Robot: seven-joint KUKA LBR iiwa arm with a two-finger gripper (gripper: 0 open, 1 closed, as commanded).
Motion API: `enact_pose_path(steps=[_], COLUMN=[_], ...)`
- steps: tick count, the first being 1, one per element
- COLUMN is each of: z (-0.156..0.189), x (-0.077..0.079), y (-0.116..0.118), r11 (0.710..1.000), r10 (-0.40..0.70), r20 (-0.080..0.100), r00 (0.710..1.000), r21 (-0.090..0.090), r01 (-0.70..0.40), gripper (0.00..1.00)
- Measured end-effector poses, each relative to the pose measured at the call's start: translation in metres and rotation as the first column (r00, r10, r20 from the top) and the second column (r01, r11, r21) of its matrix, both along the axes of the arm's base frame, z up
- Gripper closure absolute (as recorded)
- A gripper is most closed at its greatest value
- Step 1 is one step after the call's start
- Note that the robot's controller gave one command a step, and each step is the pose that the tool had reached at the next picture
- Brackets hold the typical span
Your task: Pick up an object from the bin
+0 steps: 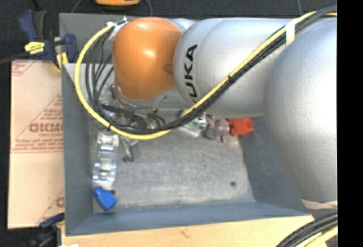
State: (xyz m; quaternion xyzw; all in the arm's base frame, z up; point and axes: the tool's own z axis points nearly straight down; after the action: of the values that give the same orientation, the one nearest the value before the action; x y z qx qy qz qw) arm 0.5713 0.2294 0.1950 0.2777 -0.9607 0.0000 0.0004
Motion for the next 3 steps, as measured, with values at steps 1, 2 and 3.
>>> enact_pose_path(steps=[1,2,3], z=[-0.088,-0.124,-0.123], x=[0.015,0.01,0.01], y=[0.003,0.007,0.008], r11=[0.925,0.575,0.579], r10=[0.381,0.818,0.816], r20=[0.0,0.003,0.004], r00=[0.925,0.575,0.579], r21=[0.001,-0.002,0.001], r01=[-0.381,-0.818,-0.816], gripper=[0.0,0.0,1.0])
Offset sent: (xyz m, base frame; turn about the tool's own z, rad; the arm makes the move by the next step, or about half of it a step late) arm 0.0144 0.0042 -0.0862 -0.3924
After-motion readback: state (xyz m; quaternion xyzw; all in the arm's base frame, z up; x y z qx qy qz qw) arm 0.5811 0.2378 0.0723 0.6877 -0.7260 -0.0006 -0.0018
